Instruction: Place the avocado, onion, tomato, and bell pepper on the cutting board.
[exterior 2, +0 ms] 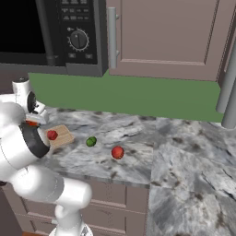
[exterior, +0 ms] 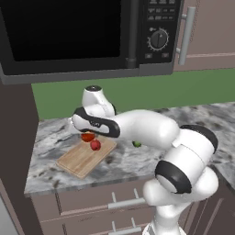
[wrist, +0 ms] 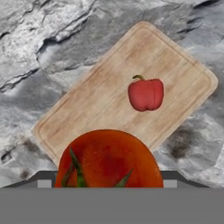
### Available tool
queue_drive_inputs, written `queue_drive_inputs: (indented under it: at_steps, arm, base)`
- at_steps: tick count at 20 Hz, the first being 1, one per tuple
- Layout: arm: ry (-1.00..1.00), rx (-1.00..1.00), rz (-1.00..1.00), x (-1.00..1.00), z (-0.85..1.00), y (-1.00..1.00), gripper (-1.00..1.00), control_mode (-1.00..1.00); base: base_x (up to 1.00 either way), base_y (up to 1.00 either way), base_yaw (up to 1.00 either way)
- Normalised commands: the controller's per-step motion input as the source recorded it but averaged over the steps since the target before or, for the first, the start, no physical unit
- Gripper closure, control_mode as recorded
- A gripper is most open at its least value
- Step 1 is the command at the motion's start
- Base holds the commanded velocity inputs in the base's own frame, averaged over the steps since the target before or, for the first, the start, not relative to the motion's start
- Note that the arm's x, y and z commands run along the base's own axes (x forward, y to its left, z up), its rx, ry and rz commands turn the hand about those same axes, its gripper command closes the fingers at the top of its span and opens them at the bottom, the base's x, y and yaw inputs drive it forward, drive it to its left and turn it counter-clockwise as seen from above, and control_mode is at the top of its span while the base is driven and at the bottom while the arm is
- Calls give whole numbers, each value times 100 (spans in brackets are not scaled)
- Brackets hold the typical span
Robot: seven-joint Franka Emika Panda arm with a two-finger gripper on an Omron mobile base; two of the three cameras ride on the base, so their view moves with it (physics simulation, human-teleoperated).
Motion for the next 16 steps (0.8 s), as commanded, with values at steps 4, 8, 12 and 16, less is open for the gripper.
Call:
queue_drive_inputs:
  at_steps: [4,8,12,16]
  arm:
    - [2,0,0,32,-24,29,100,-100]
    - [0,0,0,26,-28,10,100,-100]
    - [0,-1,0,20,-45,8,100,-100]
    - [0,-2,0,15,-51,13,100,-100]
  base:
    - [0,0,0]
    - [0,0,0]
    - [0,0,0]
    - [0,0,0]
